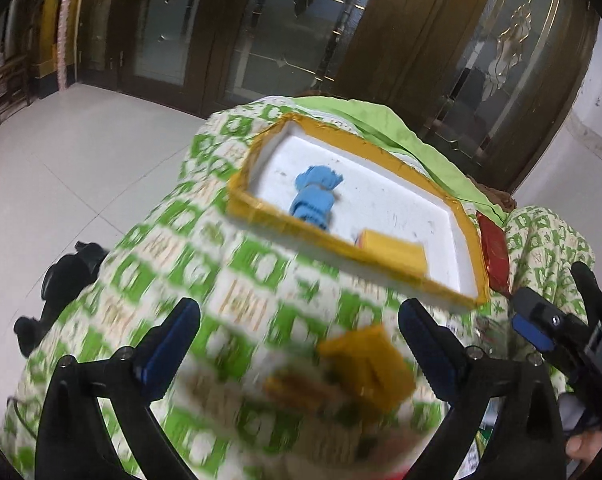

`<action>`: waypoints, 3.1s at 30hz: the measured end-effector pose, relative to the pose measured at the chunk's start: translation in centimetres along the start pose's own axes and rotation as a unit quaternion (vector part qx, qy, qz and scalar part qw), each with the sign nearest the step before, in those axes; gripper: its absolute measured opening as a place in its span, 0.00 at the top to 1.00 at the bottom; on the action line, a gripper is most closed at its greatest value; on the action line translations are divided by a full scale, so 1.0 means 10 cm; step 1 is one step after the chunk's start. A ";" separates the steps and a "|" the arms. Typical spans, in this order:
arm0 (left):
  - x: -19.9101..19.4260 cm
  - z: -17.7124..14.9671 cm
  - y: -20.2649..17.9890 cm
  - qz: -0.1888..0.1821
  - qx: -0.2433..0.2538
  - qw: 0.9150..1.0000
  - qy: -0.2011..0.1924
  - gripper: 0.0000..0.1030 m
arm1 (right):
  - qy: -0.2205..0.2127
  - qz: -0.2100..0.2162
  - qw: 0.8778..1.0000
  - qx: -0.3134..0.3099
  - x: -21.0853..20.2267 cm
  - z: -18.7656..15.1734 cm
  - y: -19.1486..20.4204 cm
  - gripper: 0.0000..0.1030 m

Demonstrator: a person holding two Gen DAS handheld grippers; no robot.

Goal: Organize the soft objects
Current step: 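Open both grippers in the tray and withdraw them, then grasp the wet-wipe pack with the left gripper while the right grasps the green sachet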

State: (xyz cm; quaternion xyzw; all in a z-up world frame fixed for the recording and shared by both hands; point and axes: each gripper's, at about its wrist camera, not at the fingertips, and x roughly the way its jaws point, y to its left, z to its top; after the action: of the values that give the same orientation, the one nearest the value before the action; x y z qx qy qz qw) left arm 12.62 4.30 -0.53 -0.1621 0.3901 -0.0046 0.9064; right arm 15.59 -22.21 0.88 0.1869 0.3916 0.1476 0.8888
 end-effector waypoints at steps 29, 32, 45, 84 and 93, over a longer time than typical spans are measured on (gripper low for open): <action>-0.76 -0.94 -0.32 0.012 0.139 0.990 -0.026 0.04 | 0.011 -0.014 0.999 -0.029 -0.75 -0.70 -0.20 0.07; -0.76 -1.00 -0.38 0.011 0.154 0.988 -0.022 0.04 | 0.012 -0.011 1.000 -0.026 -0.76 -0.69 -0.22 0.07; -0.69 -1.06 -0.45 -0.001 0.171 0.985 -0.004 0.04 | 0.040 0.032 0.996 0.068 -0.95 -0.58 -0.50 0.07; -0.23 -1.01 -0.72 -0.049 0.271 0.958 0.081 0.35 | 0.180 -0.054 0.975 -0.119 -0.21 -0.95 -0.07 0.40; -0.32 -1.13 -0.75 -0.053 0.282 0.955 0.078 0.43 | 0.184 -0.083 0.963 -0.180 -0.05 -1.09 0.12 0.60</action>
State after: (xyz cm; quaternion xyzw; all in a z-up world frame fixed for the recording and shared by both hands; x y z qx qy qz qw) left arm 3.26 -5.64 -3.28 0.0805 0.4336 -0.1747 0.8804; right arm 6.97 -19.01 -5.07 -0.0403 0.5293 0.1730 0.8297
